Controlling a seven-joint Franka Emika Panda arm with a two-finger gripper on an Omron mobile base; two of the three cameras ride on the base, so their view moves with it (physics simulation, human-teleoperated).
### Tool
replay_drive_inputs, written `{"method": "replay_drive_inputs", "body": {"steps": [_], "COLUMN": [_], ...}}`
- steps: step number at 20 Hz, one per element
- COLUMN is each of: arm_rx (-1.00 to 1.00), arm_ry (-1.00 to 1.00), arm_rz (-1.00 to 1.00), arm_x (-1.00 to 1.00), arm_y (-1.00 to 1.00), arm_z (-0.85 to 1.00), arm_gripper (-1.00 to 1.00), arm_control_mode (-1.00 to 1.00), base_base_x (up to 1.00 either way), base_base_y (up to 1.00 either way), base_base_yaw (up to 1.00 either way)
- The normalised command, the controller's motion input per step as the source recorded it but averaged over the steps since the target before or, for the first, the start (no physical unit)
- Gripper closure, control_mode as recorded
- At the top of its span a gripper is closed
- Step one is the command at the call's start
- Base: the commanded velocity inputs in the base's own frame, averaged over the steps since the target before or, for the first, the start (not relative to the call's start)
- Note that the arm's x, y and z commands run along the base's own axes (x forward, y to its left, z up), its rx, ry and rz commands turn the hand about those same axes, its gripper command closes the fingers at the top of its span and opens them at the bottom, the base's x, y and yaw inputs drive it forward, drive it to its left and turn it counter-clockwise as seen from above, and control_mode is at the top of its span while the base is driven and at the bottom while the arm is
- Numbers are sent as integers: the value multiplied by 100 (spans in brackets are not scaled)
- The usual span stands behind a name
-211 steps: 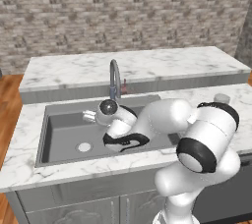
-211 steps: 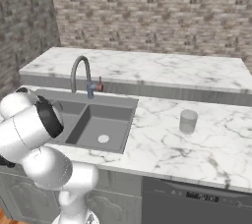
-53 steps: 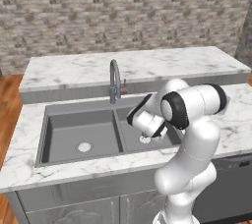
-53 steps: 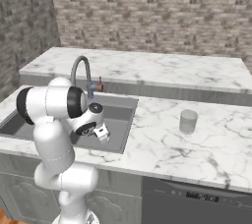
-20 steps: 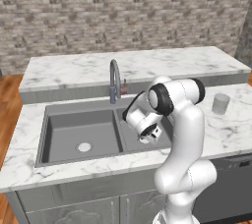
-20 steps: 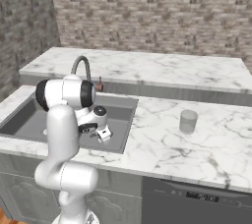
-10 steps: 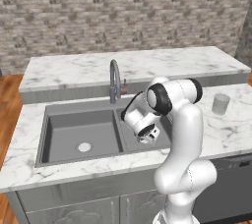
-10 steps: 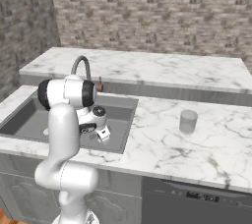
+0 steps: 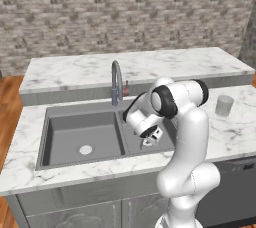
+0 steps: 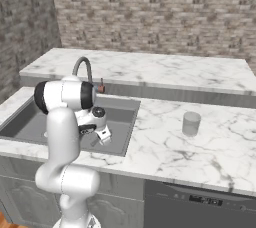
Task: Move any existing items from the left basin to the right basin for drying. Then move the glass cup from the counter to the left basin of the sink for washing.
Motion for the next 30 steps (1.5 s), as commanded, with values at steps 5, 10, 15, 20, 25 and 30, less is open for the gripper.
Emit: {"method": "replay_drive_inputs", "body": {"steps": [5,10,15,20,25,30], "arm_rx": [0,0,-1,-5,-7,-7], "arm_ry": [-3,0,0,0,0,0], "arm_rz": [-2,-4,-5,-4,-4,-4], "arm_x": [-29,-32,-18,-10,-7,-9], "arm_y": [-11,-13,-14,-10,-8,-7], "arm_z": [11,19,39,48,54,54], "arm_gripper": [-100,-100,-100,-100,-100,-100], "arm_control_mode": [-100,-100,-100,-100,-100,-100], "base_base_x": [0,0,0,0,0,0], "base_base_y": [0,0,0,0,0,0], "base_base_yaw": [0,0,0,0,0,0]}}
